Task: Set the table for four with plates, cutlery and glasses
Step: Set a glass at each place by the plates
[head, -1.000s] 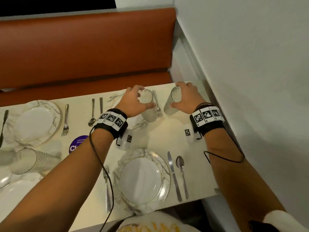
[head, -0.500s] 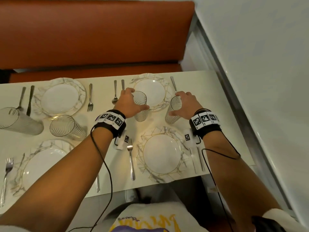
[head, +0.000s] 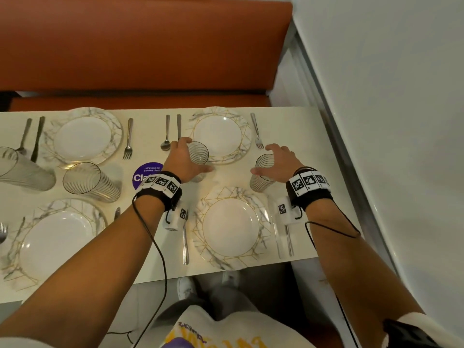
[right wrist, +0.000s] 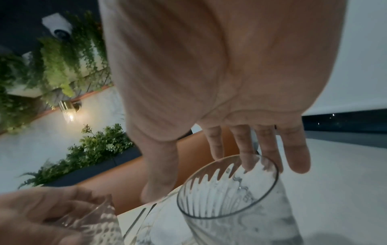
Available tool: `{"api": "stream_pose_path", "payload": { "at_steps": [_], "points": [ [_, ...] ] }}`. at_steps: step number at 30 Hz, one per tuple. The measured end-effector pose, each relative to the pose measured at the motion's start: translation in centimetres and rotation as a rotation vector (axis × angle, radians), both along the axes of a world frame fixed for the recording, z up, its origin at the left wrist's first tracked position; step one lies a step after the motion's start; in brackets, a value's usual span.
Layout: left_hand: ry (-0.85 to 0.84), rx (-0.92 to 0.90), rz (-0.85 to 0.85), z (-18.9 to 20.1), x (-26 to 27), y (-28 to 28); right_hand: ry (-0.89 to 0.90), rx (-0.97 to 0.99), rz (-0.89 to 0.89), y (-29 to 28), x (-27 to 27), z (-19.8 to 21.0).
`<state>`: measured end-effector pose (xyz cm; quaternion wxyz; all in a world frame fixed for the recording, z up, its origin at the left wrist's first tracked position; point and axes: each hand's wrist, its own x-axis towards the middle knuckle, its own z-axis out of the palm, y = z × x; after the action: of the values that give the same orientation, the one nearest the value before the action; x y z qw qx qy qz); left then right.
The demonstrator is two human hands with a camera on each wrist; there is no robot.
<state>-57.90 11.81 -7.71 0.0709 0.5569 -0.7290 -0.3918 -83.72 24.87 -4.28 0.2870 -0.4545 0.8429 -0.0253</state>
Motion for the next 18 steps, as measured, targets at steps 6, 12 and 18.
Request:
{"api": "stream_pose_path", "payload": {
  "at_steps": [6, 12, 18],
  "points": [
    [0.021, -0.012, 0.08, -0.2, 0.2, 0.8, -0.068, 0.008, 0.014, -0.5, -0.1, -1.1],
    [-0.037, -0.037, 0.111, 0.5, 0.4, 0.6, -0.091, -0.007, 0.03, 0.2, -1.0, -1.2],
    [-0.081, -0.032, 0.151, 1.0, 0.2, 0.4, -0.09, -0.004, 0.033, 0.5, -1.5, -1.0]
  ]
}}
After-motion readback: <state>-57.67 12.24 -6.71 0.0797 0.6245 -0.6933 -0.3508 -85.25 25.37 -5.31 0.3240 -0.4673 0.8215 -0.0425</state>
